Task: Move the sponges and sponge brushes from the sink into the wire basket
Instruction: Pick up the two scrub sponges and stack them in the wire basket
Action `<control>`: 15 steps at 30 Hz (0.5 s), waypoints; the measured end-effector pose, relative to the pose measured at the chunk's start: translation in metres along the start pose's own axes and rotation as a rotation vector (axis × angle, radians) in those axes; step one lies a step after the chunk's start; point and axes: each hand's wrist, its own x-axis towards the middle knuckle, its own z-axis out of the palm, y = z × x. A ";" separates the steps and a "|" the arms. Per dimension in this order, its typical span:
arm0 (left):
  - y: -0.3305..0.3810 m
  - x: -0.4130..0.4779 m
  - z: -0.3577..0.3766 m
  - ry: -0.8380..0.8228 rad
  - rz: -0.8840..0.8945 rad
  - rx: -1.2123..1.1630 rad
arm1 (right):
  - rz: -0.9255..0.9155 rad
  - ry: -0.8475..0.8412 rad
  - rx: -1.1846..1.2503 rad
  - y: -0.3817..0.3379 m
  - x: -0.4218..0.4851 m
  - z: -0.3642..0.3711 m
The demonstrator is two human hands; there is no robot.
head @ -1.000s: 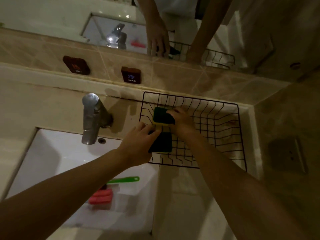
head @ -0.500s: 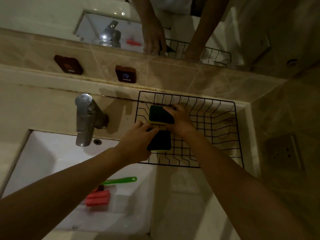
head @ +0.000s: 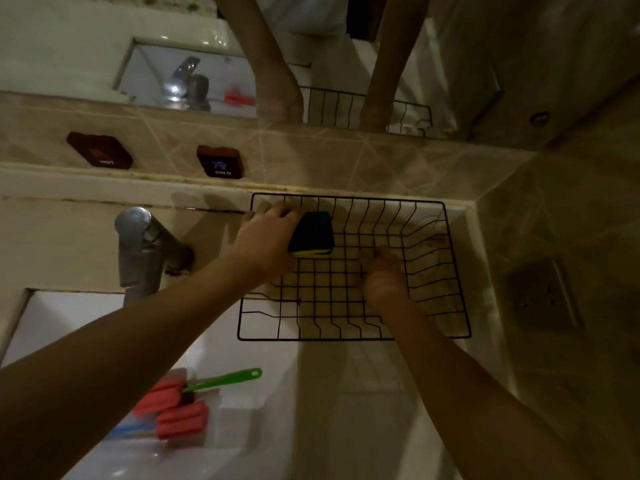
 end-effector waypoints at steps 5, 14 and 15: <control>-0.007 0.021 0.014 0.002 -0.051 -0.180 | -0.024 -0.011 -0.105 -0.004 0.008 -0.005; -0.003 0.033 0.030 -0.026 -0.088 -0.138 | -0.023 -0.007 -0.101 -0.002 0.007 -0.008; -0.003 0.034 0.031 -0.044 -0.095 -0.141 | -0.024 -0.024 -0.116 -0.003 0.007 -0.009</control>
